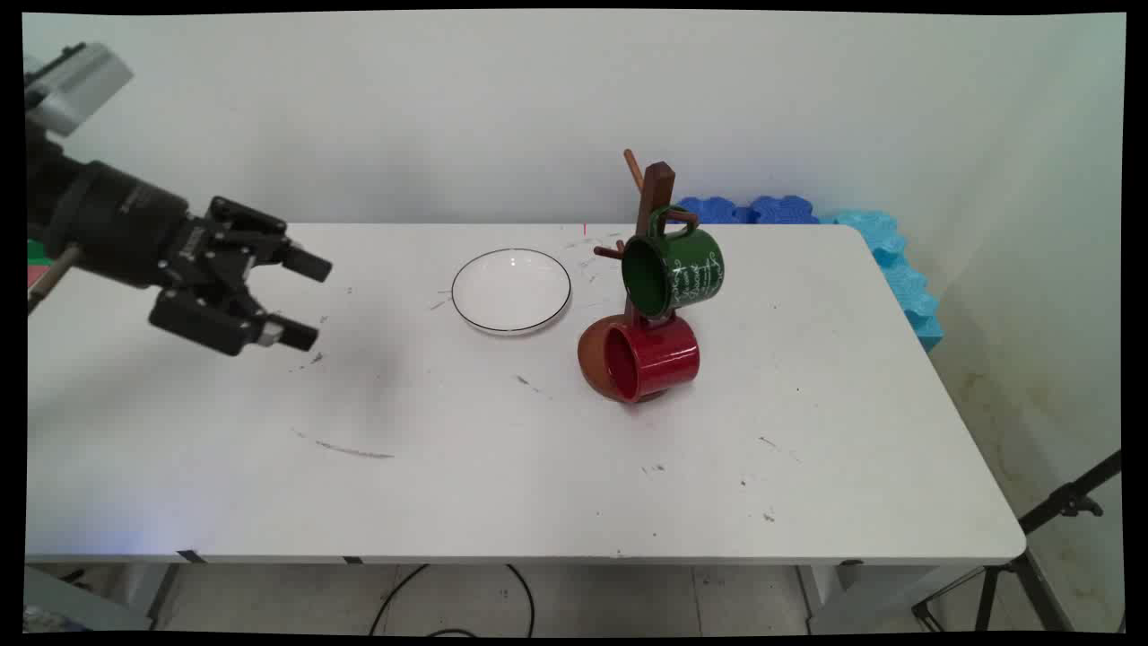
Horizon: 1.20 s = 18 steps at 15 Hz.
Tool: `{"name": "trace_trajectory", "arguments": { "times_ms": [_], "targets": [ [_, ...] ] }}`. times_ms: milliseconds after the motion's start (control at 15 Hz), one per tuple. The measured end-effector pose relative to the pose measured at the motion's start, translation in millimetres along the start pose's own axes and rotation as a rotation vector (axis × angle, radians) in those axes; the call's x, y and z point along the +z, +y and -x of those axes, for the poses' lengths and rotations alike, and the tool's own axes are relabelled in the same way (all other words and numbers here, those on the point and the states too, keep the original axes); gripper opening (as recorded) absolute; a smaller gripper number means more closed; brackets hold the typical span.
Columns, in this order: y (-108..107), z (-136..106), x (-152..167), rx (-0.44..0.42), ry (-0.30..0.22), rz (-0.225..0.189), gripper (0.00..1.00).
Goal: Pick up the green mug from the rack
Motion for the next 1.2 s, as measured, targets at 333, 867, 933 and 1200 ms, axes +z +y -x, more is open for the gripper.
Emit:
{"name": "trace_trajectory", "arguments": {
  "times_ms": [333,867,933,1200],
  "targets": [
    [18.8,-42.5,23.0,-0.078,0.036,-0.012,1.00],
    [37.1,-109.4,83.4,-0.236,0.075,-0.061,1.00],
    [37.8,-116.5,93.7,-0.255,0.081,-0.070,1.00],
    [38.2,-140.3,142.4,-0.322,0.103,-0.100,1.00]
  ]
}}
